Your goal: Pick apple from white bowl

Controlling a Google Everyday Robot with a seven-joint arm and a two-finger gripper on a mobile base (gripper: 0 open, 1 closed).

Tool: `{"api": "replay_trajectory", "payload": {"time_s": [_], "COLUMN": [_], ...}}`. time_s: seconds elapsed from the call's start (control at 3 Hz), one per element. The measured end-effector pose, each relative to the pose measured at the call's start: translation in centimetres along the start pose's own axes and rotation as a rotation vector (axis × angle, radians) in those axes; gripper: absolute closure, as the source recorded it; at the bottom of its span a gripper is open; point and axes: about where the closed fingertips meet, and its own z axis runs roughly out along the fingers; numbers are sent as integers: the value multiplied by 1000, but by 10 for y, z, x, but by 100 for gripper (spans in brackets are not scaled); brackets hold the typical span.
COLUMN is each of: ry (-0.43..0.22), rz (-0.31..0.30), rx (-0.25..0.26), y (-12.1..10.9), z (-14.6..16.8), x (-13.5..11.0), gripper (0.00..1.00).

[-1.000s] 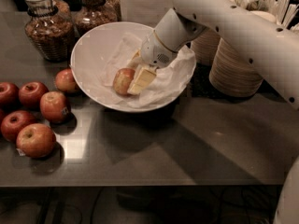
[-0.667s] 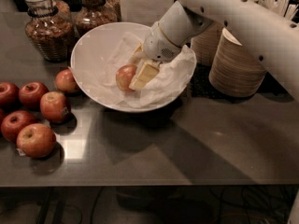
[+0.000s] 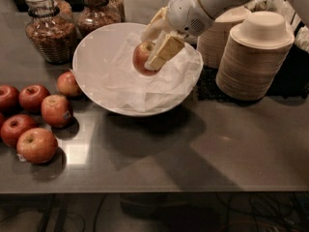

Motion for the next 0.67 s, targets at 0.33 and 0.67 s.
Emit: {"api": "replay_trajectory", "payload": {"time_s": [0.33,0.67], "ry": [-16,-16], "rz": [-20,-20], "rx": [56,56], "y": [-5,-5], "z": [-27,-27], "x": [-10,-10], "gripper": [100,100]}}
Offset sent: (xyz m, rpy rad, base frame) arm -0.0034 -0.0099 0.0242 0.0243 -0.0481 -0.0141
